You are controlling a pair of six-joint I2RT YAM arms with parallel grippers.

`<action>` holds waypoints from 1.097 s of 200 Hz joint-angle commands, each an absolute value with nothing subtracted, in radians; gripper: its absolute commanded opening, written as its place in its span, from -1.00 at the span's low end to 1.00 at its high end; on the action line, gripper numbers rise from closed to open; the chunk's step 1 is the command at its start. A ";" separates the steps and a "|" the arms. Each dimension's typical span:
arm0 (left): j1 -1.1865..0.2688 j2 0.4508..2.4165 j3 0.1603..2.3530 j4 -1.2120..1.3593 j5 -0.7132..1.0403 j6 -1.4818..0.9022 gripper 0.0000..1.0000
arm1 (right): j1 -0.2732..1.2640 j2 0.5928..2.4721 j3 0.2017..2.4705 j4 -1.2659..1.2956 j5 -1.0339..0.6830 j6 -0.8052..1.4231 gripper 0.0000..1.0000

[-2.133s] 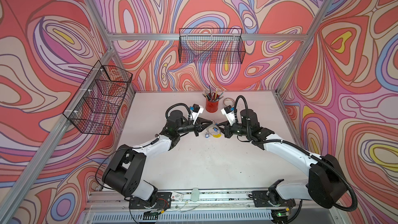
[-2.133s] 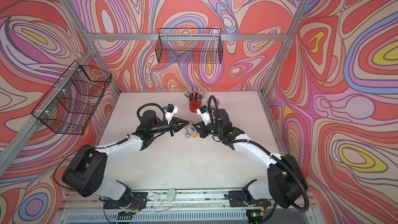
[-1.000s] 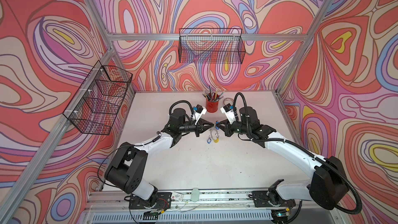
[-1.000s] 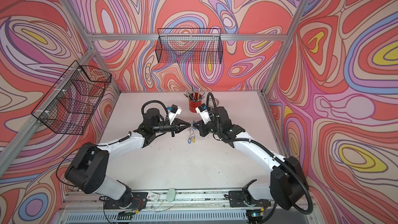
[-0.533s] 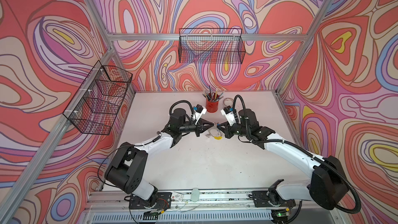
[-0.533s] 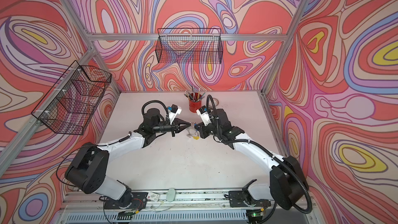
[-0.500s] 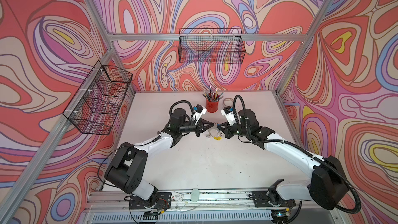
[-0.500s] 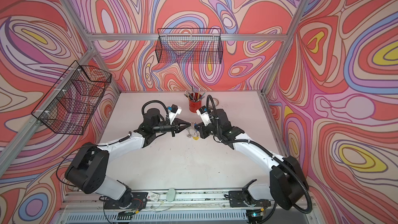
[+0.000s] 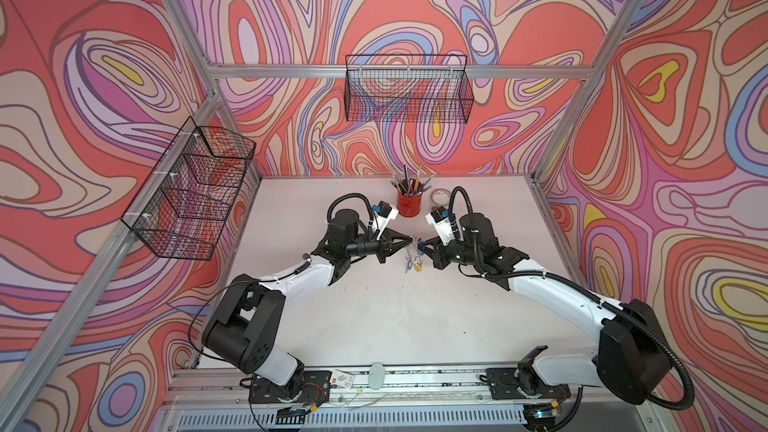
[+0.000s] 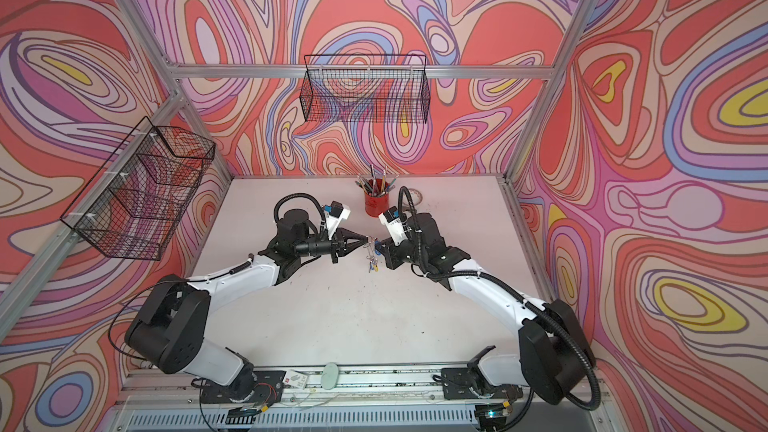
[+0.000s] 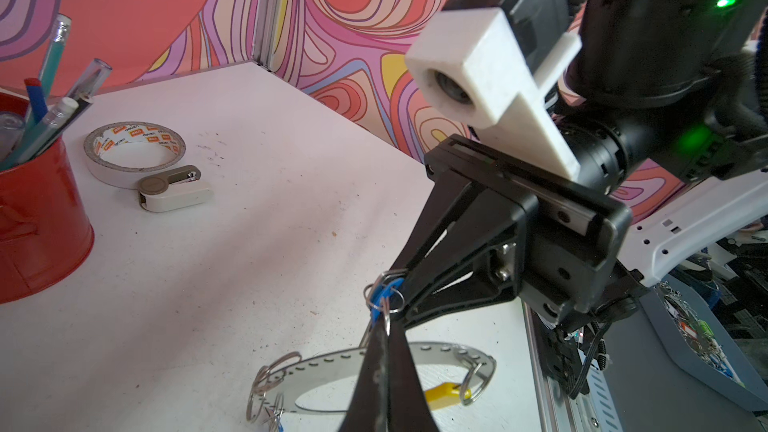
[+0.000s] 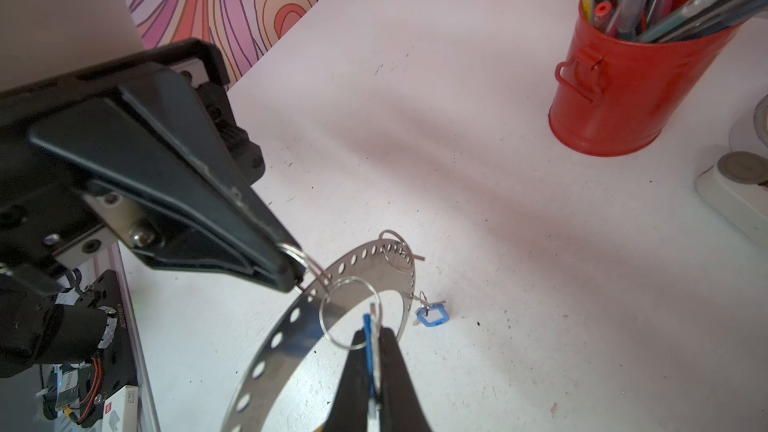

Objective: Put the keys on the keyring

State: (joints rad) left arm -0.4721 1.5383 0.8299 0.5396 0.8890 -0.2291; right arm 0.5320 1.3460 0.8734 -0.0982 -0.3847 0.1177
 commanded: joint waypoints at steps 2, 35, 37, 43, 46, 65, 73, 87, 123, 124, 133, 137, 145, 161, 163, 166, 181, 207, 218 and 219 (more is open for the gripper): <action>-0.460 1.510 0.827 0.589 0.883 -0.241 -1.00 | 0.527 1.371 0.848 -0.110 -0.367 0.128 -1.00; -0.461 1.517 0.824 0.582 0.881 -0.241 -1.00 | 0.514 1.331 0.867 -0.104 -0.378 0.149 -0.68; -0.460 1.517 0.823 0.580 0.881 -0.240 -1.00 | 0.513 1.328 0.866 -0.102 -0.370 0.149 -0.63; -0.460 1.516 0.822 0.578 0.879 -0.238 -1.00 | 0.511 1.314 0.865 -0.105 -0.338 0.149 -0.56; -0.461 1.516 0.821 0.578 0.878 -0.237 -1.00 | 0.509 1.311 0.865 -0.108 -0.324 0.148 -0.56; -0.460 1.521 0.820 0.579 0.874 -0.239 -1.00 | 0.495 1.315 0.876 -0.146 -0.282 0.147 -0.46; -0.460 1.524 0.821 0.580 0.874 -0.241 -1.00 | 0.491 1.315 0.873 -0.152 -0.274 0.150 -0.37; -0.460 1.526 0.824 0.577 0.869 -0.242 -1.00 | 0.491 1.307 0.860 -0.151 -0.266 0.161 -0.31; -0.461 1.528 0.828 0.552 0.845 -0.237 -1.00 | 0.491 1.256 0.837 -0.141 -0.333 0.175 -0.13; -0.461 1.528 0.828 0.551 0.844 -0.237 -1.00 | 0.491 1.254 0.836 -0.140 -0.337 0.176 -0.13; -0.460 1.529 0.829 0.545 0.837 -0.239 -1.00 | 0.491 1.237 0.827 -0.129 -0.371 0.186 -0.03; -0.461 1.531 0.830 0.545 0.833 -0.241 -1.00 | 0.493 1.231 0.818 -0.113 -0.388 0.197 0.03; -0.461 1.534 0.832 0.542 0.827 -0.245 -1.00 | 0.496 1.217 0.800 -0.083 -0.436 0.215 0.10; -0.460 1.539 0.841 0.531 0.810 -0.253 -1.00 | 0.518 1.194 0.773 -0.058 -0.472 0.228 0.20; -0.461 1.539 0.841 0.530 0.807 -0.254 -1.00 | 0.522 1.191 0.768 -0.056 -0.472 0.229 0.21; -0.460 1.540 0.842 0.527 0.803 -0.255 -1.00 | 0.525 1.187 0.761 -0.050 -0.472 0.232 0.23; -0.460 1.547 0.844 0.532 0.795 -0.266 -1.00 | 0.538 1.178 0.725 -0.003 -0.496 0.261 0.27; -0.460 1.558 0.848 0.532 0.789 -0.271 -1.00 | 0.585 1.204 0.700 0.041 -0.489 0.285 0.27; -0.460 1.560 0.847 0.531 0.787 -0.270 -1.00 | 0.602 1.214 0.694 0.071 -0.486 0.299 0.27; -0.460 1.560 0.848 0.531 0.787 -0.270 -1.00 | 0.601 1.215 0.692 0.074 -0.486 0.301 0.27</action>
